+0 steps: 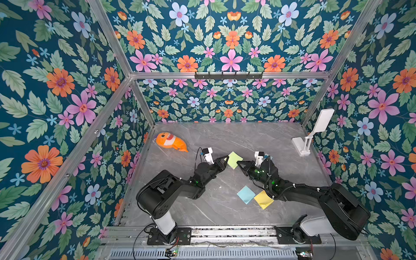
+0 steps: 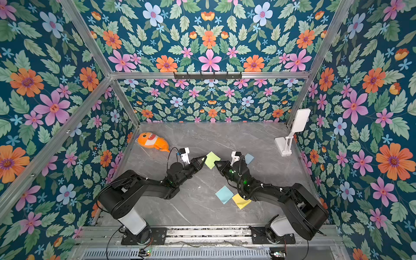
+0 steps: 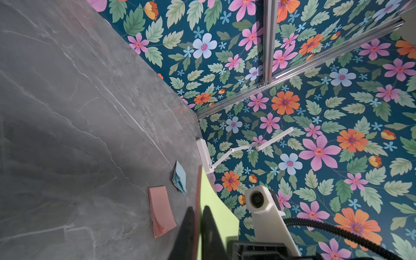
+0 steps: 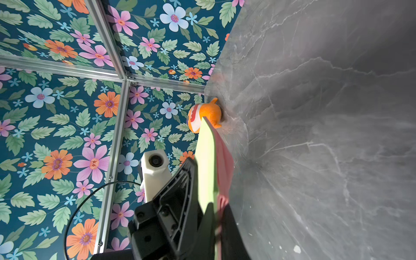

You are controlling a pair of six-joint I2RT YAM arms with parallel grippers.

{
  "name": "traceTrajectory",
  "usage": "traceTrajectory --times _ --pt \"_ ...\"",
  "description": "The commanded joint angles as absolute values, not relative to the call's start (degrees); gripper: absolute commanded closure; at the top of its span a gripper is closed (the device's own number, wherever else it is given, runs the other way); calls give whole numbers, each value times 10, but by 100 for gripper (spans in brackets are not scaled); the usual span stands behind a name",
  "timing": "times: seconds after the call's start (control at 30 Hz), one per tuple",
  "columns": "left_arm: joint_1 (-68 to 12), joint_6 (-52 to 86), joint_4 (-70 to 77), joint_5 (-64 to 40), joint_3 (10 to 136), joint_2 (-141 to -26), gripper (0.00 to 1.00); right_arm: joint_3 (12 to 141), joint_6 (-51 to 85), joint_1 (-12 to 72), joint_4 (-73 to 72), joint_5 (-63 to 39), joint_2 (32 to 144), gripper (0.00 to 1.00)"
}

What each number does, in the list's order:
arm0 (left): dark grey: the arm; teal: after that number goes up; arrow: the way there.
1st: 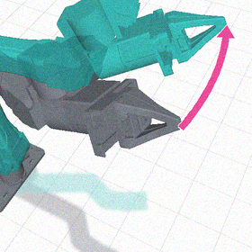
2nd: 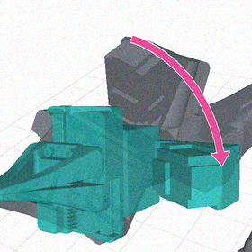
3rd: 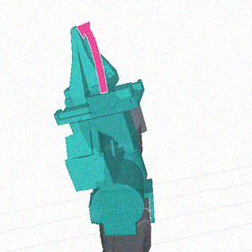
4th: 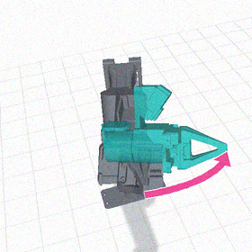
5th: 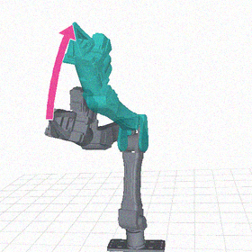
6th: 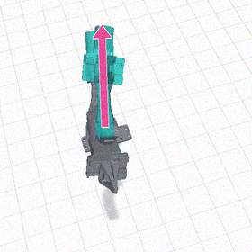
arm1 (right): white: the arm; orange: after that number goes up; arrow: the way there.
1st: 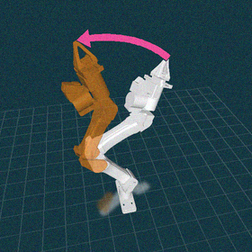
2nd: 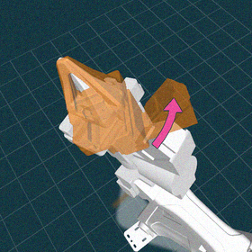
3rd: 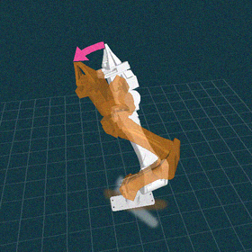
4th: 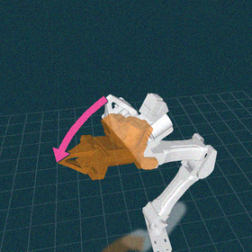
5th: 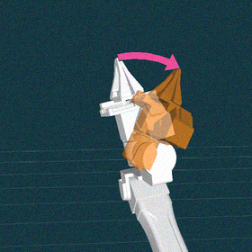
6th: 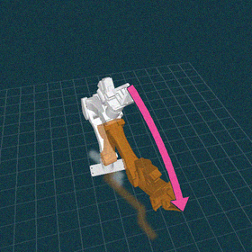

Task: Tear off pages from different memo pads
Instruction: Pick up the memo pad from the center of the board.

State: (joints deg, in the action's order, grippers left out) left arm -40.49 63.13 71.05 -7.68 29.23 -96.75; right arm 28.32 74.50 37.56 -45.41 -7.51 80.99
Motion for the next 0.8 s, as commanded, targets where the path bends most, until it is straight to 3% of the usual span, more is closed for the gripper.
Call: traceTrajectory --times 0.0,0.17,0.2,0.27,0.4,0.53,0.63,0.77 --pt "-395 640 706 -100 305 -974 100 284 755 377 -484 -84 817 85" --pt "-337 638 605 -218 350 -979 100 264 694 343 -406 -161 771 53" --pt "-322 622 565 -252 364 -979 100 273 664 331 -351 -183 756 50" --pt "-294 559 460 -359 407 -981 100 311 542 318 -206 -211 723 49" --pt "-272 409 243 -487 474 -981 100 378 307 332 37 -150 676 49" --pt "-264 354 179 -551 485 -967 100 383 134 354 81 -122 646 47" --pt "-263 355 185 -558 473 -956 100 361 129 365 29 -136 632 45" --pt "-264 386 229 -558 451 -943 100 416 63 449 99 -44 671 44"
